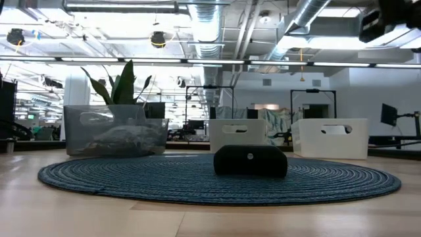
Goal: Pick and place Granola Bars by type
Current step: Return to Home Position
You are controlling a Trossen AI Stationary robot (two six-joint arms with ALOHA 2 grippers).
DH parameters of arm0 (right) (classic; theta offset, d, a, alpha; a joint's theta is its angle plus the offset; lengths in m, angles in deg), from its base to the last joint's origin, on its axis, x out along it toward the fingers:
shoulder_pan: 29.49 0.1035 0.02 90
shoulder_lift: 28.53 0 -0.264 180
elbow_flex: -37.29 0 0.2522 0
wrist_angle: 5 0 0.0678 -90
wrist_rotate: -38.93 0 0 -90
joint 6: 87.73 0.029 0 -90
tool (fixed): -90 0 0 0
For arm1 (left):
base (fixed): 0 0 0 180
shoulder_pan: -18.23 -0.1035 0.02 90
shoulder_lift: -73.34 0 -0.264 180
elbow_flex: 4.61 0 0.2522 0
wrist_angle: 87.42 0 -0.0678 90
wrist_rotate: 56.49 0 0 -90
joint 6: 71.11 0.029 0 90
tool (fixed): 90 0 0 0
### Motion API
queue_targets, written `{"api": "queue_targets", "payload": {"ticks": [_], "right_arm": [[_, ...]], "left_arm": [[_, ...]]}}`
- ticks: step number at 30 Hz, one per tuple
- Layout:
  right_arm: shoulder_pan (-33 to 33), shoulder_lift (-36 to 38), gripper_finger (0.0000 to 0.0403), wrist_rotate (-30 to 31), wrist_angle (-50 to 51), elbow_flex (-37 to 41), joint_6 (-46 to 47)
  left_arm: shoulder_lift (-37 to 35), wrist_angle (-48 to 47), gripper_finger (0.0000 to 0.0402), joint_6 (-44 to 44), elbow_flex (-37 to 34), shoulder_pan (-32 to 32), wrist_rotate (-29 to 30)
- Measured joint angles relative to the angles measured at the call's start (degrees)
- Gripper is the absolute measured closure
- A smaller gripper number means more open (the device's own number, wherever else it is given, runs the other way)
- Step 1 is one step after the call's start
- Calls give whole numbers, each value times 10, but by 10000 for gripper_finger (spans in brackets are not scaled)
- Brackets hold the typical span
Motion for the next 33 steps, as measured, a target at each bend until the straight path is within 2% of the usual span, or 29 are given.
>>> {"api": "queue_targets", "payload": {"ticks": [4, 8, 13, 20, 24, 28, 31, 33], "right_arm": [[-5, 0, 281, 7, -10, 36, 9], [-15, 0, 281, 6, 34, 39, 10], [-29, 0, 281, -3, 130, 39, 13], [-38, -5, 281, 0, 154, 34, -13], [-38, -6, 281, 2, 155, 34, -15], [-38, -6, 281, 1, 154, 34, 5], [-38, -6, 281, 0, 152, 34, 45], [-38, -6, 281, 0, 153, 34, 73]], "left_arm": [[0, -1, 248, 4, 0, 0, 1], [0, -4, 248, 1, 0, 0, -12], [0, -10, 248, -7, 0, 0, -61], [0, -25, 248, -37, 0, 0, -128], [0, -34, 248, -28, 0, 0, -186], [-1, -59, 248, -25, -6, -5, -300], [-4, -64, 248, -28, -41, -3, -367], [-21, -48, 248, -26, -88, 8, -389]]}}
